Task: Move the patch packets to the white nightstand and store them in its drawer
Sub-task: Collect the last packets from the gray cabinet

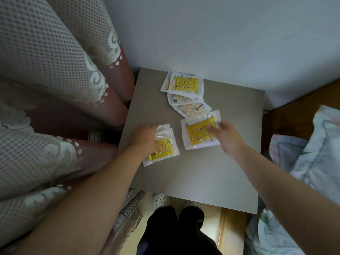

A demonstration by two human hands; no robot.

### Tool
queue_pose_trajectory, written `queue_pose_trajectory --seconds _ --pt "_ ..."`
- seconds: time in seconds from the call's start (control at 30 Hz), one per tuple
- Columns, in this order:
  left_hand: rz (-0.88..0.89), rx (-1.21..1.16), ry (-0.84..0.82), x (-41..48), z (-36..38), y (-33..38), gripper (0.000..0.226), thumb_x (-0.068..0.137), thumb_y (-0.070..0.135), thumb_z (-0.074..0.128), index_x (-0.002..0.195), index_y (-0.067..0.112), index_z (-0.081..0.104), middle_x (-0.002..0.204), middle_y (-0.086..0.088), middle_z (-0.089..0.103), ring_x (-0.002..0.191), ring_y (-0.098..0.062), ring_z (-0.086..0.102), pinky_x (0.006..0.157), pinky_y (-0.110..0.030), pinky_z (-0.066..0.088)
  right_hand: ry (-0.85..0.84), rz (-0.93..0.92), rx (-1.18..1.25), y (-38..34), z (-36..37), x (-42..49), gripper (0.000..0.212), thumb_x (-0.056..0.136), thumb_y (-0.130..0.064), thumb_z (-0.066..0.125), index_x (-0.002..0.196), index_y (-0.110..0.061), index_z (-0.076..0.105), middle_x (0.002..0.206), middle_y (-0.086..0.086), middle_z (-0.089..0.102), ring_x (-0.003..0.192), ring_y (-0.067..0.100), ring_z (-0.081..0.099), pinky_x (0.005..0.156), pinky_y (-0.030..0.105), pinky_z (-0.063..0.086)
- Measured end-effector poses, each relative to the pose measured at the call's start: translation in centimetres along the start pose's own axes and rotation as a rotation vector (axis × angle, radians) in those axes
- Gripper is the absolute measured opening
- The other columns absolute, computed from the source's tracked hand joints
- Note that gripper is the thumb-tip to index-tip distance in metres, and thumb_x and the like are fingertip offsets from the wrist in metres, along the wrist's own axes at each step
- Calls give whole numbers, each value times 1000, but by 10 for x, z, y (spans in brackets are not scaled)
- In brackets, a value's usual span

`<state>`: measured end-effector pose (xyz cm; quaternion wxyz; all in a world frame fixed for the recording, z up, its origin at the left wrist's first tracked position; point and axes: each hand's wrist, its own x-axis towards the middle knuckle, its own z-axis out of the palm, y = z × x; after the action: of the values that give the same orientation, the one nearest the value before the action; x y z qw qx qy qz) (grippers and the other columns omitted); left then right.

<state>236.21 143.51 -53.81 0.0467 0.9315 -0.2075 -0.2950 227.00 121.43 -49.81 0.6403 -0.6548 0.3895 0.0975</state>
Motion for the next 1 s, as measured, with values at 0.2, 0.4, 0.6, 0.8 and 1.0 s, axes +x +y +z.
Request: queue_pose_trajectory --seconds 0.2,0.4,0.6,0.8,1.0 --pt "-267 -408 166 4 20 9 56 68 31 82 114 13 56 117 -6 62 105 -28 59 84 -36 49 197 -119 -564 -3 32 59 27 86 -21 65 99 3 64 115 13 56 99 23 58 81 18 44" --pt "-333 -470 191 9 28 9 54 67 33 83 110 13 58 114 -6 63 103 -28 60 85 -41 51 272 -151 -909 -12 42 86 44 80 -33 70 113 -7 60 131 8 43 119 27 43 101 36 39" --pt "-360 -452 179 5 24 13 55 69 37 82 112 15 56 114 -5 64 103 -27 61 83 -38 51 238 132 -804 -27 46 87 65 72 -29 79 121 -13 41 112 4 56 108 26 57 88 37 49" --pt "-384 -329 73 -4 14 17 56 76 48 75 116 16 53 113 -4 64 101 -26 62 69 -31 41 157 271 -608 -2 28 62 42 72 -26 82 100 -12 53 90 3 58 93 21 59 81 34 50" --pt "-443 -415 60 -7 19 21 56 79 48 72 118 12 53 113 -8 65 99 -29 64 70 -34 47 120 174 -612 29 -2 26 21 82 -29 72 84 -11 60 67 -1 56 74 21 57 61 28 42"
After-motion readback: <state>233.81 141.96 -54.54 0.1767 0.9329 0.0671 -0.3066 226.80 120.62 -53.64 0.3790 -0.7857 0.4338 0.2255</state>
